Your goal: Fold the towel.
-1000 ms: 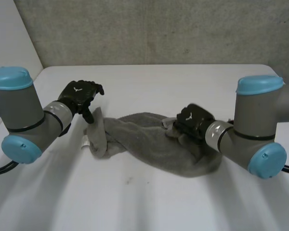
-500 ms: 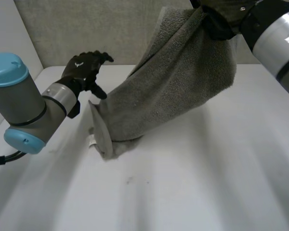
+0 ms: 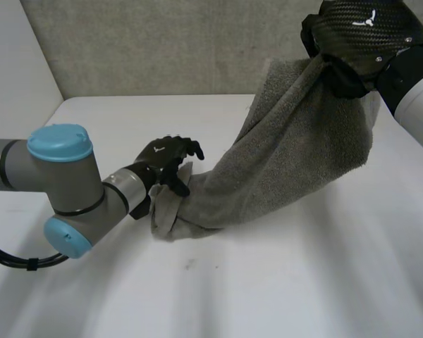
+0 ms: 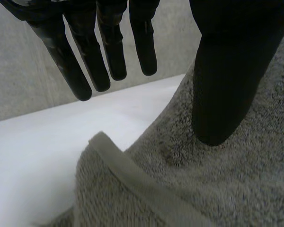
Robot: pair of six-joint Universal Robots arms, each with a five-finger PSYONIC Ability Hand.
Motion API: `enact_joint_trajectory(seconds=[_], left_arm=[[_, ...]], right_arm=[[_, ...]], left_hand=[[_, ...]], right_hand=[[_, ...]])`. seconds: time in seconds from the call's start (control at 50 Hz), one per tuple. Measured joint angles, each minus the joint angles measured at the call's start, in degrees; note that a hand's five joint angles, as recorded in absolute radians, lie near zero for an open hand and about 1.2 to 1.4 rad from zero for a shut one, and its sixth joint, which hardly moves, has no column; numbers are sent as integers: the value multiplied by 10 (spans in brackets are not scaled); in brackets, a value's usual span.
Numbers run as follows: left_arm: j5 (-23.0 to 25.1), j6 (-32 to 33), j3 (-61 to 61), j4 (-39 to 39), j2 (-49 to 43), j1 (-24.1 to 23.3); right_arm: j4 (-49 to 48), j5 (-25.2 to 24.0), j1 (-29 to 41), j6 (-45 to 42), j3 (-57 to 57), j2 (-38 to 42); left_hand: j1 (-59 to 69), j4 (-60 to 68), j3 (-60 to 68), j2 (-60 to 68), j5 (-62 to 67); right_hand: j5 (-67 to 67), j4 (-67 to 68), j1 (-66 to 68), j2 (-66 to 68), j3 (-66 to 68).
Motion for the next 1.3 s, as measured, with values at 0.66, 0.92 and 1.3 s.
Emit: enact_joint_trajectory(seconds=[0.66,0.92,1.3], left_arm=[[-172,91,69,130,-8,-8],[-150,114,21,282,141,33],[-142,255,-159,182,28,9]], right_arm=[[-19,21,-11,-18,-18,73],[-200,210,36,19,-152,188],[-3,135,89,-57,-19,360]], left_hand=[[358,382,380,381,372],[361,394,392,393,384],[161,167,166,166,165]], right_hand=[[0,0,0,0,0],[0,0,0,8,0],[0,0,6,8,0]])
